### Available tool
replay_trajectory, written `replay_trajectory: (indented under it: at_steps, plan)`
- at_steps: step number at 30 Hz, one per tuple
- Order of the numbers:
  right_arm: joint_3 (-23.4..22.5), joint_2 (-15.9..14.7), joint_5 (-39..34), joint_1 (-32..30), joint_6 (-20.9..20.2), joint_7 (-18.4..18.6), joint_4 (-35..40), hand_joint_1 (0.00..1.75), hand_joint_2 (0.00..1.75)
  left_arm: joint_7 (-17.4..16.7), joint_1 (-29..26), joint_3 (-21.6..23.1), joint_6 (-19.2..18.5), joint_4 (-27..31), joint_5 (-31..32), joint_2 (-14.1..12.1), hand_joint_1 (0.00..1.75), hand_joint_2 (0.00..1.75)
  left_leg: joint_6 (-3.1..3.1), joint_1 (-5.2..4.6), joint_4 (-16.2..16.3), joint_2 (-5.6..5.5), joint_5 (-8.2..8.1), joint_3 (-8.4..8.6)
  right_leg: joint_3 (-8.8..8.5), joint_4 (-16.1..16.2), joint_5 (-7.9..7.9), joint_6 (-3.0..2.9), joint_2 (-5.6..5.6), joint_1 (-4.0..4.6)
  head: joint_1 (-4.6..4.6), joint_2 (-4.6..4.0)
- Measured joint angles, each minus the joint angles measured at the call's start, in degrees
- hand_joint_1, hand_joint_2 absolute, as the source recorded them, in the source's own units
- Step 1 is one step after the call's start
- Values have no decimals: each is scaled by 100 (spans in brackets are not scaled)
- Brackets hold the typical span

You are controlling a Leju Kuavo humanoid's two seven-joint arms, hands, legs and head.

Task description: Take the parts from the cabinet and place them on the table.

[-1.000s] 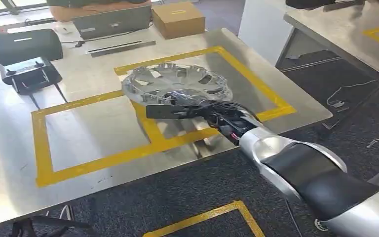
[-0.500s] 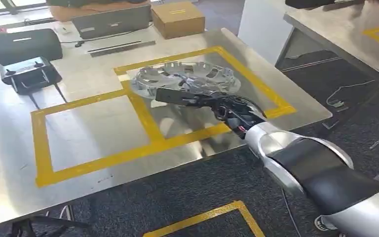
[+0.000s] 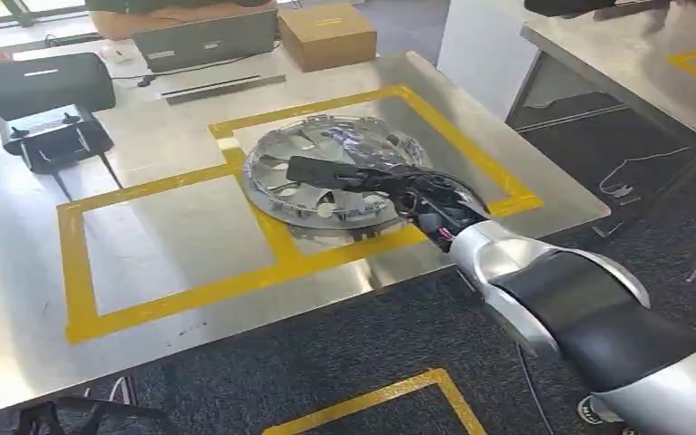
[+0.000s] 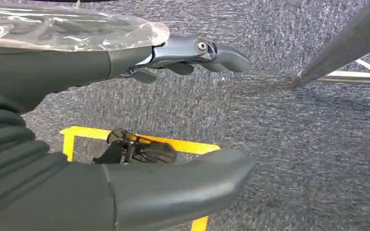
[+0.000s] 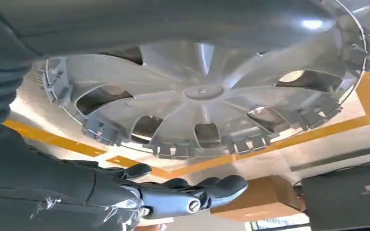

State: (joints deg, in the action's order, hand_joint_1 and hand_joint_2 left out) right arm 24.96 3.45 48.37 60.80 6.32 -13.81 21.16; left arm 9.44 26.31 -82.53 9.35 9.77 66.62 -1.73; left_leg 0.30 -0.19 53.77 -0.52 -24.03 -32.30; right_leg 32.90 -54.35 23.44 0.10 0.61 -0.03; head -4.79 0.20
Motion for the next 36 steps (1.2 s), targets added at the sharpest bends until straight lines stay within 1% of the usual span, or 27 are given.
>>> replay_trajectory:
  at_steps: [6, 11, 26, 28, 29, 31, 32, 33, 34, 36]
  plan:
    - [-35, -4, -4, 5, 33, 2, -17, 0, 0, 0, 1, 0, 28, 0, 15, 2, 0, 0, 0, 0, 0, 0, 0, 0, 0, 0, 0, 0, 0, -1, -2, -2]
    - [-87, -26, -184, 8, -157, 9, -39, 0, 0, 0, 2, 0, 28, 0, 26, 2, 0, 0, 0, 0, 0, 0, 0, 0, 0, 0, 0, 0, 0, -1, -2, 0]
    - [-184, -68, -210, 14, -192, 0, -46, 0, 0, 0, 2, 0, 26, 0, 26, 2, 0, 0, 0, 0, 0, 0, 0, 1, 0, 0, 0, 0, 0, -1, -2, 0]
    - [-201, -72, -340, 15, -249, -17, -48, 0, 0, 0, 2, 0, 28, 0, 26, 2, 0, 0, 0, 0, 0, 0, 0, 1, 0, 0, 0, 0, 0, -1, -2, 0]
    - [-220, -74, -478, 16, -310, -46, -48, 0, 0, 0, 2, 0, 28, 0, 26, 2, 0, 0, 0, 0, 0, 0, 0, 1, 0, 0, 0, 0, 1, -1, -2, -2]
    - [-339, -81, -978, 24, -490, -188, -48, 0, 0, 0, 2, 0, 31, 0, 26, 2, 0, 0, 0, 0, 1, 0, 0, 1, 0, 0, 0, 0, 0, -1, 0, 0]
    - [-411, -90, -1285, 37, -694, -313, -48, 0, 0, -4, 1, 0, 44, 2, 28, 2, 0, 0, 0, 0, 1, 0, 0, 1, 0, 0, 0, 0, 0, -1, -2, 0]
    - [-507, -101, -1766, 61, -1007, -492, -48, 0, 0, -59, 1, 0, 70, 0, 44, 0, 0, 0, 0, 0, 1, 0, 0, 1, 0, 0, 0, 0, 0, -1, -2, 0]
    - [-653, -107, -2232, 95, -1404, -660, -48, 0, 0, -126, 1, 0, 111, 2, 72, 0, 0, 0, 0, 0, 1, 0, 0, 1, 0, 0, -1, 1, 1, -2, 0, 0]
    - [-923, -118, -2973, 172, -2147, -883, -41, 0, 0, -217, 0, 0, 129, 0, 94, -7, 0, 0, 0, 0, 1, 0, 0, 1, -1, 0, -1, 1, 1, -2, -2, 0]
